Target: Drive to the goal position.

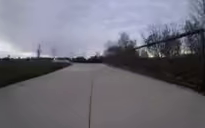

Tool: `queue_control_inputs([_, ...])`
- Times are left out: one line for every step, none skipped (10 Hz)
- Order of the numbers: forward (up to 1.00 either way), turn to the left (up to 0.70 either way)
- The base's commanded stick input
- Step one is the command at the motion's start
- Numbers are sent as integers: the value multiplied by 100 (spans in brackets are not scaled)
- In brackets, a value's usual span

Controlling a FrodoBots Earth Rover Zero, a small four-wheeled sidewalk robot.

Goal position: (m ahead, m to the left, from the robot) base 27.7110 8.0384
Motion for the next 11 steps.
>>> queue_control_inputs([100,0])
queue_control_inputs([100,0])
queue_control_inputs([100,0])
queue_control_inputs([100,0])
queue_control_inputs([100,0])
queue_control_inputs([100,0])
queue_control_inputs([100,0])
queue_control_inputs([100,0])
queue_control_inputs([100,0])
queue_control_inputs([100,0])
queue_control_inputs([100,0])
